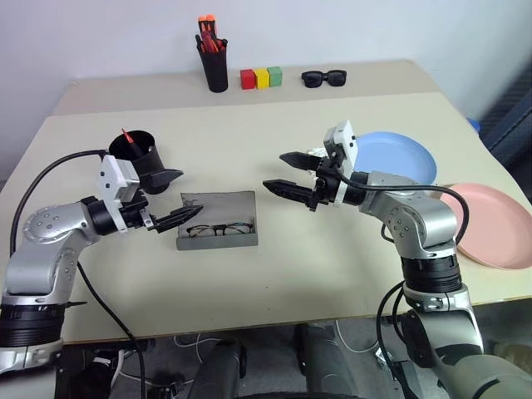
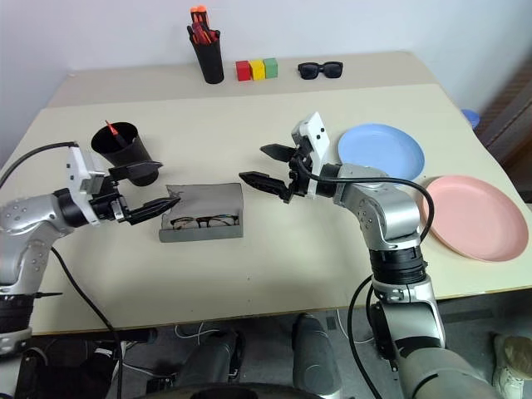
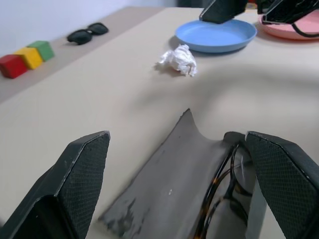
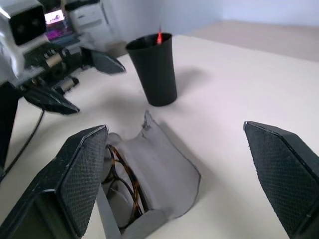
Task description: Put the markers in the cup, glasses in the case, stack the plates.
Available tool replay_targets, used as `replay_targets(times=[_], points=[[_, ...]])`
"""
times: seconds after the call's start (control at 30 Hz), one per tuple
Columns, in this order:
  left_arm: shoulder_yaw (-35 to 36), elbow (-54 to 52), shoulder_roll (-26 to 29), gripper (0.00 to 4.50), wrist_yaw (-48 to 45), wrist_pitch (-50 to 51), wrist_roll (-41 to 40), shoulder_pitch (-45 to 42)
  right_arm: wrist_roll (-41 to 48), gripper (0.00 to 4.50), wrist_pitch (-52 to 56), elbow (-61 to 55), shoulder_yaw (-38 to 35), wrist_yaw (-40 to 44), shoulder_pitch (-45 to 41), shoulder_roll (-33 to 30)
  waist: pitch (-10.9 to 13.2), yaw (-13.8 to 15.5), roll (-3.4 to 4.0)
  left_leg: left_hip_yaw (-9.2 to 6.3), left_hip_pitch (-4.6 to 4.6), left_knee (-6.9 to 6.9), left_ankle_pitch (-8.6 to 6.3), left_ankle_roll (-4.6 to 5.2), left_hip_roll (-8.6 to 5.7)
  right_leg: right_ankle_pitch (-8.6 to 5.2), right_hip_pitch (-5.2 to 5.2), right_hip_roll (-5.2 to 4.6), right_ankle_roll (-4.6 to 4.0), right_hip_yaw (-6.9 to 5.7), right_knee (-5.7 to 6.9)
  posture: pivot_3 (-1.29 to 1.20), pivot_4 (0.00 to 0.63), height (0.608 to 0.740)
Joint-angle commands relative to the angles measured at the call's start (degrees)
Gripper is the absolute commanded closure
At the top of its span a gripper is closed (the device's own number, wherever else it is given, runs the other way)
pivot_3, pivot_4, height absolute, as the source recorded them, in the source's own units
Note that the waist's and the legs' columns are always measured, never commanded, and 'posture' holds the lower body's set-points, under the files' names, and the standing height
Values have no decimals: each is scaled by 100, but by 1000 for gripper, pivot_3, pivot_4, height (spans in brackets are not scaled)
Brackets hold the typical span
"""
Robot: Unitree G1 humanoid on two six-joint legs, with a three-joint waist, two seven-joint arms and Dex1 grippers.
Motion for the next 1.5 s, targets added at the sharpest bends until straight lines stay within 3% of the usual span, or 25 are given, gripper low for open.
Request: replay_targets(times=[0.03,0.23,0.5,0.63,0.83,0.97,1.13,1.5], points=[[16,189,-1,1238,-98,120,-117,-293,340,1285,11,-503,-202,-24,158,-173,-2,37,-3,0,-1,1,0,0,0,0,0,0,0,0,-1,0,150,740],[-274,919,-285,4362,-62,-175,260,-960,379,4442,-211,-833,-113,-22,529,-580,-3,176,-6,2,-4,15,0,0,-11,1,11,-11,2,-1,-8,0,150,740],[-796,2609,-852,4480,670,-1398,1511,-2177,654,4500,-256,-1047,-194,-109,720,-673,-5,219,-10,0,-4,16,2,-1,-9,2,11,-8,2,-3,-7,0,150,740],[-948,3169,-1088,4500,641,-1588,1701,-2584,761,3305,-131,-1065,-88,-56,750,-839,-5,213,-11,0,-5,18,1,-1,-12,2,14,-11,3,-3,-11,0,150,740],[-1137,3894,-1087,4500,339,-1288,1851,-3036,870,166,-225,-1195,-48,-102,762,-862,-5,184,-11,0,-6,14,1,1,-10,2,8,-8,3,-4,-7,0,150,740],[-1442,4359,-1005,4500,197,-817,2192,-3256,657,67,-554,-1264,98,-96,798,-924,-5,191,-11,1,-6,18,0,1,-12,1,12,-9,4,-4,-7,0,150,740],[-1740,4442,-1016,4500,-262,713,2234,-3582,797,67,-489,-1294,179,-177,828,-811,-5,187,-12,-1,-9,21,0,2,-12,1,12,-8,5,-5,-5,0,150,740],[-2141,4576,-1000,4500,-908,1519,2472,-3938,662,67,-635,-1426,331,-500,888,-737,-5,184,-12,-2,-8,20,0,1,-13,1,10,-8,5,-5,-3,0,150,740]])
